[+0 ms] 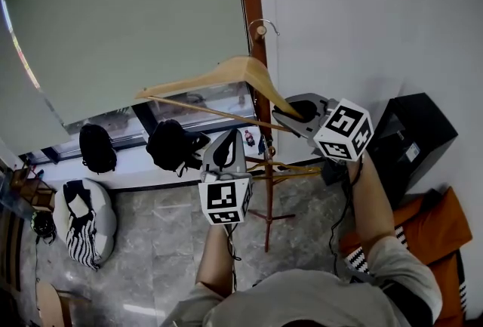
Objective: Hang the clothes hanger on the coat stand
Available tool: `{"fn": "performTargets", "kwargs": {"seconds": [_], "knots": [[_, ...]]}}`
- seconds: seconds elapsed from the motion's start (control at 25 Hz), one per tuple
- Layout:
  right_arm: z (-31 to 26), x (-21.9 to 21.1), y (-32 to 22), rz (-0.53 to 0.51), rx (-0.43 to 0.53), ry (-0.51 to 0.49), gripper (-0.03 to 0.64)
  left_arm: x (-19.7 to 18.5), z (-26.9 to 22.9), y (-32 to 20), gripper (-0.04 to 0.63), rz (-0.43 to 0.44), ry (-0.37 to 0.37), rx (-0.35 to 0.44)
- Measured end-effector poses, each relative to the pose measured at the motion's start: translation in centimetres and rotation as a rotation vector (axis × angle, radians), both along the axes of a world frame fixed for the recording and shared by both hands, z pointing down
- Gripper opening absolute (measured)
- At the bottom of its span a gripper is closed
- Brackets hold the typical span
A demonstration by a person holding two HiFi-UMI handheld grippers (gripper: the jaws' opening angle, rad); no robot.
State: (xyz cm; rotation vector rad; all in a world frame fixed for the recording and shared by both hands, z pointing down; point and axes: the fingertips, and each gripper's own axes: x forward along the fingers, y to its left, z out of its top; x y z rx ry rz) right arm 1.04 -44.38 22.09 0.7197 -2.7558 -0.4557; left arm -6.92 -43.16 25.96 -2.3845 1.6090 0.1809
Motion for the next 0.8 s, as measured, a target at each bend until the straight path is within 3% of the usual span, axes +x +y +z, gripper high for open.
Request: {"fn": "performTargets", "kwargs": {"seconds": [0.8], "knots": [[1.8,-0.2,-2.6,-0.074,-0.042,-0.032,0.034,-0.2,1.4,-1.8,0.011,-0.07,-0.019,-0.037]]}}
